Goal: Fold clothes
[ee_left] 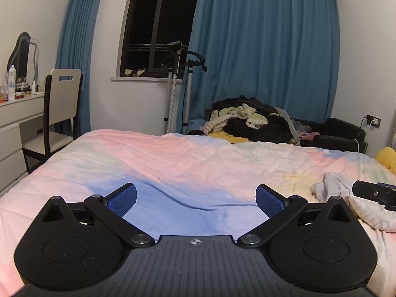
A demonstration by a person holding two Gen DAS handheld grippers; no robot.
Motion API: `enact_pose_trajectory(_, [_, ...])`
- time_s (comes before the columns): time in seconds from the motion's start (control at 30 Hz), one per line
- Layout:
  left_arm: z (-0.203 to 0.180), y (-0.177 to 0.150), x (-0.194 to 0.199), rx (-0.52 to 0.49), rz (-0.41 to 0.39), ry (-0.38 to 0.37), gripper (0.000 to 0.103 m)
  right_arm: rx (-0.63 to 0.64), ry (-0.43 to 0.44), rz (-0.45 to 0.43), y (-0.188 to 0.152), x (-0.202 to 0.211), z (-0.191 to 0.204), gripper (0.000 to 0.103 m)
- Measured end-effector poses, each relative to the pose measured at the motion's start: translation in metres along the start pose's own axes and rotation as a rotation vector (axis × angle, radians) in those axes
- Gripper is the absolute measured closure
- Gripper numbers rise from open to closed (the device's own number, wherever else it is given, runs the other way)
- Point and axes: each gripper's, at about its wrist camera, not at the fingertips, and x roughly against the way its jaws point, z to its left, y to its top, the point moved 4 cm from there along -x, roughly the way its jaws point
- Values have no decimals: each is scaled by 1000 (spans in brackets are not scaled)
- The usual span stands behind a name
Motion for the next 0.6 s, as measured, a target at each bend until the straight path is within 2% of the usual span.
enact_pose_trajectory(0.6, [-4, -2, -1, -28, 19, 27, 0, 4, -5, 30, -4, -4, 0, 0])
